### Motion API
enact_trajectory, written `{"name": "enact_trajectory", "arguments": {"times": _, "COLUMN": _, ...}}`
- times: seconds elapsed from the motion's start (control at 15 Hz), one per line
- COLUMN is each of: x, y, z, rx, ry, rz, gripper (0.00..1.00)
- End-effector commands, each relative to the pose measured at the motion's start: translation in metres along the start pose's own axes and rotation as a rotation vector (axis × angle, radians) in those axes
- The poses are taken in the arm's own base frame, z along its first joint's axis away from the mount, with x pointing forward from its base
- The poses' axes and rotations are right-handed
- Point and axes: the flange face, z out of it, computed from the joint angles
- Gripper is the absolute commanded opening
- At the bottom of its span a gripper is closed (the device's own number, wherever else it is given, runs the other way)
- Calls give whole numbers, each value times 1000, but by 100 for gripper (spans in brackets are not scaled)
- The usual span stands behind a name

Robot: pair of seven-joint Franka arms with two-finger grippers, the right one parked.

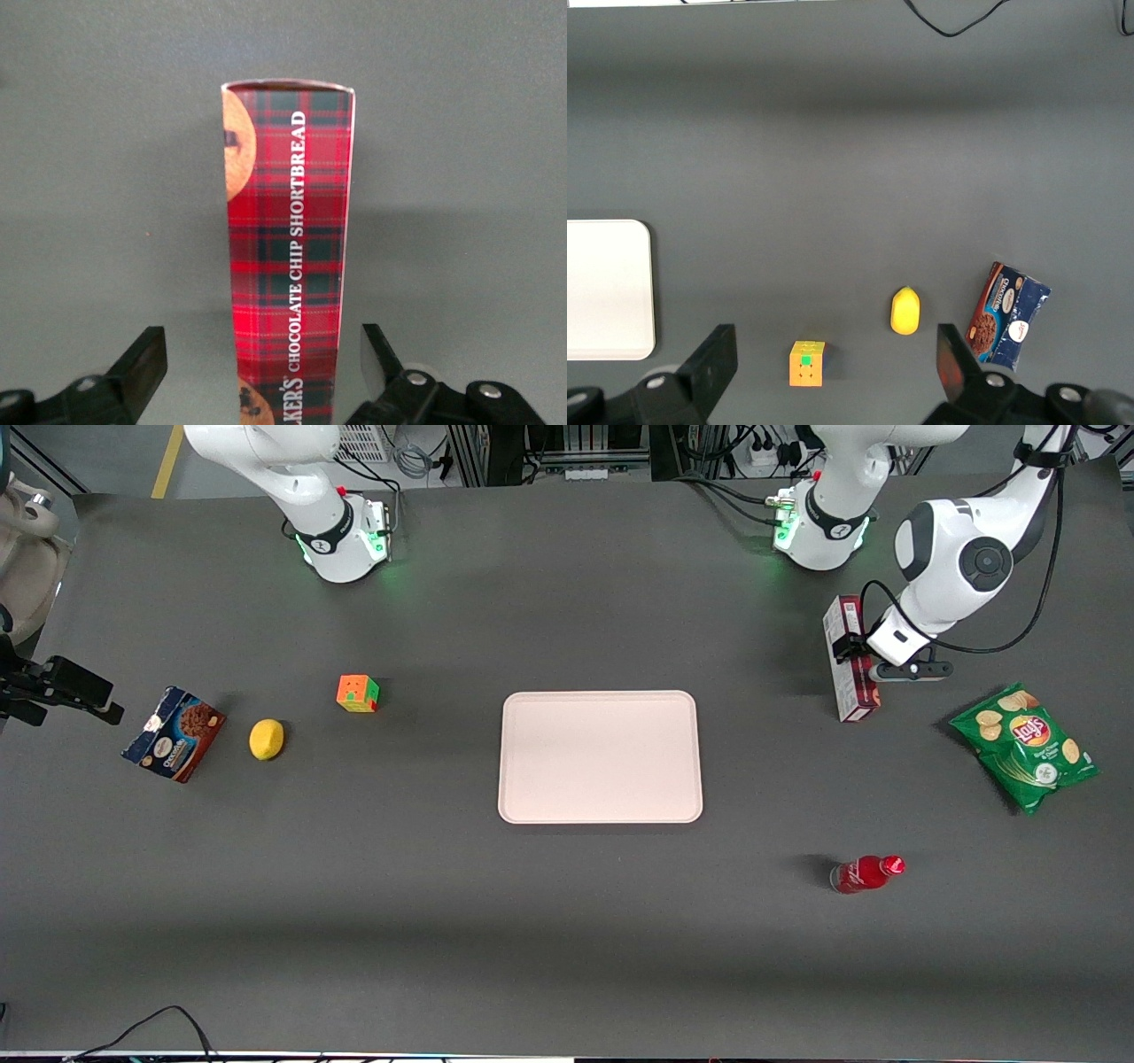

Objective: Place red cookie box on tray
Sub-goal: 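Lower the left gripper around the box and close on it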

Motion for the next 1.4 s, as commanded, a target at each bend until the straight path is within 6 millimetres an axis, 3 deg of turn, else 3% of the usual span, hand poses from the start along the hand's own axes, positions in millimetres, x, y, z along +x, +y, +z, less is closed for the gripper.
{"name": "enact_trajectory", "arguments": {"times": 0.0, "x": -24, "y": 6, "z": 17, "rx": 3, "ry": 23, "rz": -8, "gripper": 91}}
{"name": "enact_trajectory", "arguments": {"times": 0.47, "x": -26, "y": 5, "z": 30, "rx": 11, "ry": -9, "rz": -6, "gripper": 61}}
{"name": "enact_trajectory", "arguments": {"times": 0.73, "x": -27, "y": 7, "z": 31, "rx": 13, "ry": -19, "rz": -23, "gripper": 44}}
{"name": "enact_trajectory", "arguments": {"times": 0.87, "x": -24, "y": 9, "z": 28, "rx": 16, "ry": -39, "rz": -19, "gripper": 30}}
{"name": "enact_trajectory", "arguments": {"times": 1.0, "x": -19, "y": 9, "z": 24, "rx": 17, "ry": -51, "rz": -18, "gripper": 25}}
{"name": "enact_trajectory", "arguments": {"times": 1.13, "x": -10, "y": 8, "z": 13, "rx": 18, "ry": -76, "rz": -24, "gripper": 24}}
{"name": "enact_trajectory", "arguments": {"times": 1.33, "x": 20, "y": 8, "z": -38, "rx": 19, "ry": -136, "rz": -24, "gripper": 26}}
